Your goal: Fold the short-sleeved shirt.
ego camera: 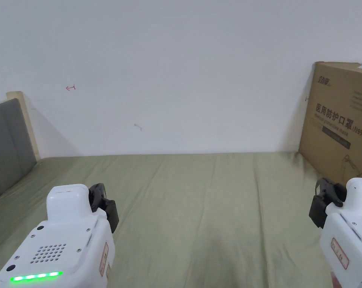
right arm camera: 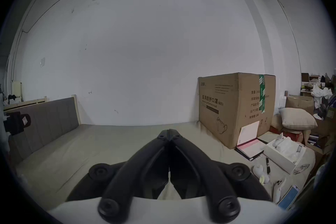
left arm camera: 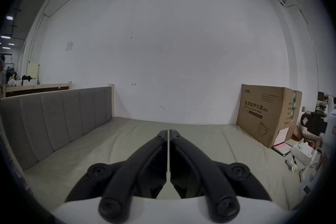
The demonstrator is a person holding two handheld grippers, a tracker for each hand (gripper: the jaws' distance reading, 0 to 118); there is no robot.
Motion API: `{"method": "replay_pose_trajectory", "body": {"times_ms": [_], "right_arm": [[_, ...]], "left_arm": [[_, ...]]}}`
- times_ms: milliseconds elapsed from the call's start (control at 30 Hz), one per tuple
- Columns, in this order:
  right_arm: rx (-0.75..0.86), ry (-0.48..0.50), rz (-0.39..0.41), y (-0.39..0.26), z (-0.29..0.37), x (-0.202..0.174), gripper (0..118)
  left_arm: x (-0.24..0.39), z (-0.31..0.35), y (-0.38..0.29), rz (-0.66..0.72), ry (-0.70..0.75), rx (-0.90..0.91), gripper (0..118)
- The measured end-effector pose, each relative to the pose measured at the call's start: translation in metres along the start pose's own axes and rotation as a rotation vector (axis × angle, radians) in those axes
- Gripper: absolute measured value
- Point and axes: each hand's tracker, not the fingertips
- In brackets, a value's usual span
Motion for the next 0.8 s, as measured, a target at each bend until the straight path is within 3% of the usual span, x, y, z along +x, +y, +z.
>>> {"method": "replay_pose_trajectory", "body": {"times_ms": [133, 233, 300, 333, 433, 467, 500, 600, 633, 667, 733, 767, 800], "right_arm": [[-0.089, 0.020, -0.039, 0.004, -0.005, -0.001, 0], [-0.331, 0.286, -0.182, -0.015, -0.022, -0.010, 0], [-0.613, 0.536, -0.281, -0.052, -0.046, -0.021, 0], [-0.773, 0.592, -0.281, -0.081, -0.057, -0.034, 0], [-1.095, 0.607, -0.179, -0.160, -0.067, -0.072, 0], [-1.168, 0.637, -0.225, -0.183, -0.069, -0.076, 0], [-1.199, 0.649, -0.252, -0.199, -0.069, -0.078, 0], [-1.255, 0.521, -0.214, -0.233, -0.071, -0.072, 0], [-1.234, 0.555, -0.294, -0.234, -0.073, -0.064, 0], [-1.224, 0.566, -0.344, -0.233, -0.076, -0.059, 0], [-1.234, 0.566, -0.328, -0.231, -0.077, -0.053, 0], [-1.236, 0.583, -0.327, -0.232, -0.078, -0.052, 0], [-1.233, 0.602, -0.322, -0.234, -0.078, -0.051, 0]], "left_arm": [[-0.001, 0.003, -0.005, 0.003, 0.024, 0.006, 2], [-0.011, 0.008, -0.011, 0.012, -0.064, -0.009, 2], [-0.018, 0.009, -0.017, 0.013, -0.104, -0.058, 2], [-0.019, 0.009, -0.022, 0.006, -0.089, -0.068, 2], [-0.026, 0.011, -0.037, 0.000, -0.081, -0.107, 2], [-0.030, 0.009, -0.042, 0.013, -0.097, -0.136, 2], [-0.034, 0.007, -0.047, 0.026, -0.115, -0.167, 2], [-0.052, -0.013, -0.066, 0.069, -0.258, -0.347, 2], [-0.061, -0.025, -0.076, 0.102, -0.324, -0.439, 2], [-0.069, -0.035, -0.086, 0.174, -0.396, -0.536, 2], [-0.097, -0.062, -0.118, 0.401, -0.530, -0.719, 4], [-0.108, -0.073, -0.137, 0.520, -0.567, -0.799, 13], [-0.115, -0.082, -0.154, 0.574, -0.557, -0.848, 42]]}}
